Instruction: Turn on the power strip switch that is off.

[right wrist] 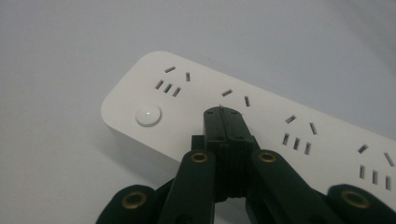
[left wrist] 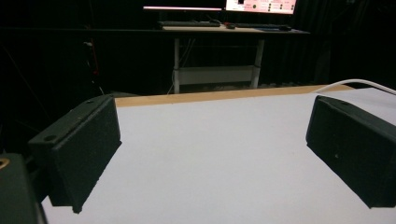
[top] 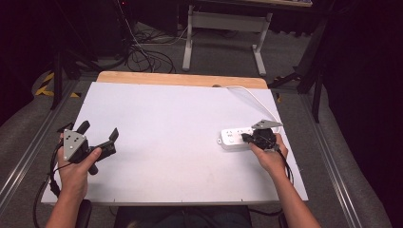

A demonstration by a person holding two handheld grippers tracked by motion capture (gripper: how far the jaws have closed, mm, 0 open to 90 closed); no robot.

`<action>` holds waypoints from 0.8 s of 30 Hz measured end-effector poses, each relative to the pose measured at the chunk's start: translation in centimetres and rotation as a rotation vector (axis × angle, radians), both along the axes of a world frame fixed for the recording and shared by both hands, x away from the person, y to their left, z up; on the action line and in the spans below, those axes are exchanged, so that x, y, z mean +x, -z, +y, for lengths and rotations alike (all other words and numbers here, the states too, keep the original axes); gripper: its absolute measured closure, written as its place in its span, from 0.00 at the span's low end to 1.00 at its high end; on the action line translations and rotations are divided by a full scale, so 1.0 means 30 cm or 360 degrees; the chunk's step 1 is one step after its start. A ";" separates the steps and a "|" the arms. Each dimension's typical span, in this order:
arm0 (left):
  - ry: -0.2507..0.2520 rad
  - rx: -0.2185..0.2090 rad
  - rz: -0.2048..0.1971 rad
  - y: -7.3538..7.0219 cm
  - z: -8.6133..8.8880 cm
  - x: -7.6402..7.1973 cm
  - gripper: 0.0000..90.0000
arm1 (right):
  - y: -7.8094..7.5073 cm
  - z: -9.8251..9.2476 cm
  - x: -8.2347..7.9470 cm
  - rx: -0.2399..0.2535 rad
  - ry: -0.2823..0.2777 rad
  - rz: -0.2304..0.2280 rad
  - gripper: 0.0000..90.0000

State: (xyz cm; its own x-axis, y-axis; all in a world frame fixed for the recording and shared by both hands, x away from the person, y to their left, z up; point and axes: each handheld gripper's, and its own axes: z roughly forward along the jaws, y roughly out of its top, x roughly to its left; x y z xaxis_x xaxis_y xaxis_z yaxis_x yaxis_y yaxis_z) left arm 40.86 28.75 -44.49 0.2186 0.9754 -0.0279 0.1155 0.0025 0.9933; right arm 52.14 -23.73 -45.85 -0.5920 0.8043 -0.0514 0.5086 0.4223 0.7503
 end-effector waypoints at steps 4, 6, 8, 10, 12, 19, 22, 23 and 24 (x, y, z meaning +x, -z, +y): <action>0.0000 -0.0001 0.0000 0.000 0.000 -0.001 0.04 | 0.004 -0.002 0.003 0.0024 0.0013 0.0027 1.00; 0.0001 -0.0004 0.0002 0.000 0.001 -0.001 0.04 | 0.007 0.000 0.003 0.0034 0.0026 0.0025 1.00; -0.0001 -0.0006 0.0002 0.000 0.001 -0.001 0.04 | 0.007 0.001 0.005 0.0034 0.0037 0.0036 1.00; -0.0004 -0.0006 0.0000 0.000 0.002 -0.003 0.04 | 0.008 -0.002 0.006 0.0047 0.0049 0.0054 1.00; -0.0006 -0.0008 -0.0006 0.000 0.002 -0.005 0.04 | 0.007 0.000 0.005 0.0039 0.0051 0.0053 1.00; -0.0010 -0.0015 -0.0010 -0.001 0.004 -0.007 0.04 | 0.009 0.030 -0.009 -0.0079 0.0053 -0.0005 1.00; -0.0006 -0.0015 -0.0010 -0.001 0.004 -0.007 0.04 | 0.008 0.037 -0.013 -0.0104 0.0066 -0.0017 1.00; -0.0004 -0.0015 -0.0008 -0.001 0.004 -0.007 0.04 | 0.008 0.035 -0.012 -0.0092 0.0068 -0.0015 1.00; 0.0000 -0.0013 -0.0004 -0.001 0.004 -0.006 0.04 | 0.009 0.031 -0.012 -0.0080 0.0064 -0.0014 1.00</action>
State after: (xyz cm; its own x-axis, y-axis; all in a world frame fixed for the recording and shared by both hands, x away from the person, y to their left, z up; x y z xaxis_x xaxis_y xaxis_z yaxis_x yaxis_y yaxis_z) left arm 40.67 28.87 -44.46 0.2187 0.9752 -0.0355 0.1130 0.0108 0.9935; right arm 51.78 -22.81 -46.12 -0.5588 0.8236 -0.0974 0.5194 0.4392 0.7330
